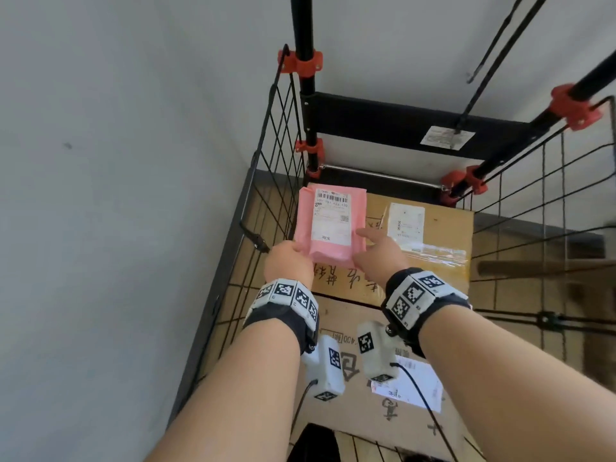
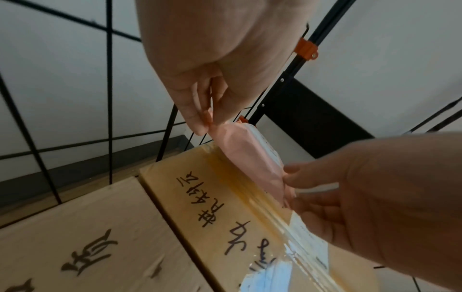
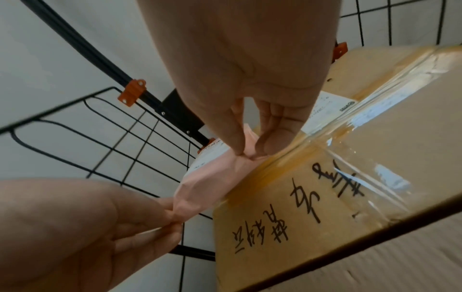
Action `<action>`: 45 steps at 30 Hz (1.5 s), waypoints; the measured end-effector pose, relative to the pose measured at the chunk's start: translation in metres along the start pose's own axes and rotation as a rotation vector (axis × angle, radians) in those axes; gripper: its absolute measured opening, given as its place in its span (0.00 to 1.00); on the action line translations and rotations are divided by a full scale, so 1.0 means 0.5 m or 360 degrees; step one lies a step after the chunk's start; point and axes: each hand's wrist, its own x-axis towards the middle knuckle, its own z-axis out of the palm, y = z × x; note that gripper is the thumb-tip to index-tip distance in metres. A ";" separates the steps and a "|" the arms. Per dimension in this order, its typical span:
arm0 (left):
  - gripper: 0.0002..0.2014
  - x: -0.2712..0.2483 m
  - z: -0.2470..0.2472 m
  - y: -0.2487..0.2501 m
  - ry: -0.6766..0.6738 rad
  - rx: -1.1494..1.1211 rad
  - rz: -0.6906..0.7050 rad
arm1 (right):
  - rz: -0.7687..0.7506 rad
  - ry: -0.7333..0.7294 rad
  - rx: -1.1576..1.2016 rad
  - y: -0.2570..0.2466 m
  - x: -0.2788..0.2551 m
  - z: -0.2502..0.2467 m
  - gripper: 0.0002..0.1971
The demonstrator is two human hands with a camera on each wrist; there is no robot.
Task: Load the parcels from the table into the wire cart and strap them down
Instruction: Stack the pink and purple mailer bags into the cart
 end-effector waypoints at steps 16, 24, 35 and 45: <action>0.29 0.050 0.036 -0.027 -0.0294 0.0381 0.0127 | -0.0082 -0.0431 -0.0329 -0.034 0.073 0.077 0.31; 0.26 0.019 0.006 0.005 -0.0253 0.0297 0.0193 | -0.0011 -0.0217 -0.0260 -0.032 0.030 0.011 0.32; 0.22 -0.180 -0.042 0.122 -0.0147 0.0311 0.0265 | -0.0145 0.0003 -0.0285 -0.009 -0.138 -0.150 0.24; 0.24 -0.502 -0.017 0.230 -0.0022 0.0229 0.0506 | -0.0334 0.0262 -0.0062 0.102 -0.374 -0.366 0.20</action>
